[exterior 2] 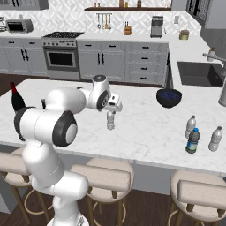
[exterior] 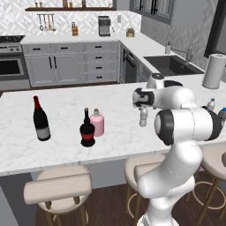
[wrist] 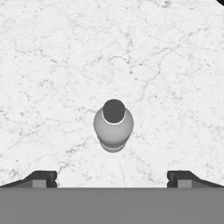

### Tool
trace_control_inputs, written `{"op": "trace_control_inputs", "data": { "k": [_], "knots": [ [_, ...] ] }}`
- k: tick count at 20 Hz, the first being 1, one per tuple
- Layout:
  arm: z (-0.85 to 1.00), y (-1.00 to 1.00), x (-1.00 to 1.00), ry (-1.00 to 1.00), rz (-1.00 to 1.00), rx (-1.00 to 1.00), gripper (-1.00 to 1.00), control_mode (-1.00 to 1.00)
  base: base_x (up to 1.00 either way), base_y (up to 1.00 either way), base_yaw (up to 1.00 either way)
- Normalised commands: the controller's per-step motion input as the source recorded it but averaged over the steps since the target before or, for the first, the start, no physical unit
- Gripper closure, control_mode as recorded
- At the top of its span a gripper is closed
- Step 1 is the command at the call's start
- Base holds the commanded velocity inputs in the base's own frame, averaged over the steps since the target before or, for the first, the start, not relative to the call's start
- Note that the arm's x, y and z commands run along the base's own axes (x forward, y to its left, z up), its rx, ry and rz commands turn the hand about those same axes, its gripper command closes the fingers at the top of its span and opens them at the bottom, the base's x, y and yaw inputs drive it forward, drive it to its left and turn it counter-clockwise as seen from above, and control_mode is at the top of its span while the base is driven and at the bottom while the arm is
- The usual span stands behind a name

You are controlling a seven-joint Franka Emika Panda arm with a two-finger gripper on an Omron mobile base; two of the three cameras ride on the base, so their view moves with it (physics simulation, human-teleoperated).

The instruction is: Move the plastic bottles in the middle to the plastics group, and the glass bottles in the middle to the glass group.

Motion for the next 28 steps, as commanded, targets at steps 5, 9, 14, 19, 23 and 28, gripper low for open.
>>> {"op": "trace_control_inputs", "data": {
  "k": [5,9,14,19,23,28],
  "knots": [
    [-0.11,0.0,0.18,0.01,0.0,0.0,-1.0,-1.0,0.0,0.0,0.0],
    [-0.07,0.0,0.15,0.03,0.0,0.0,-1.0,-1.0,0.0,0.0,0.0],
    [-0.09,0.0,0.06,0.05,0.0,0.0,-1.0,-1.0,0.0,0.0,0.0],
    [-0.32,-0.02,0.05,0.02,0.0,0.0,-1.0,-1.0,0.0,0.0,0.0],
    [-0.1,-0.02,0.01,0.0,0.0,0.0,-1.0,-1.0,0.0,0.0,0.0],
    [0.0,-0.02,0.06,0.0,0.0,0.0,-1.0,-1.0,0.0,0.0,0.0]
  ]
}}
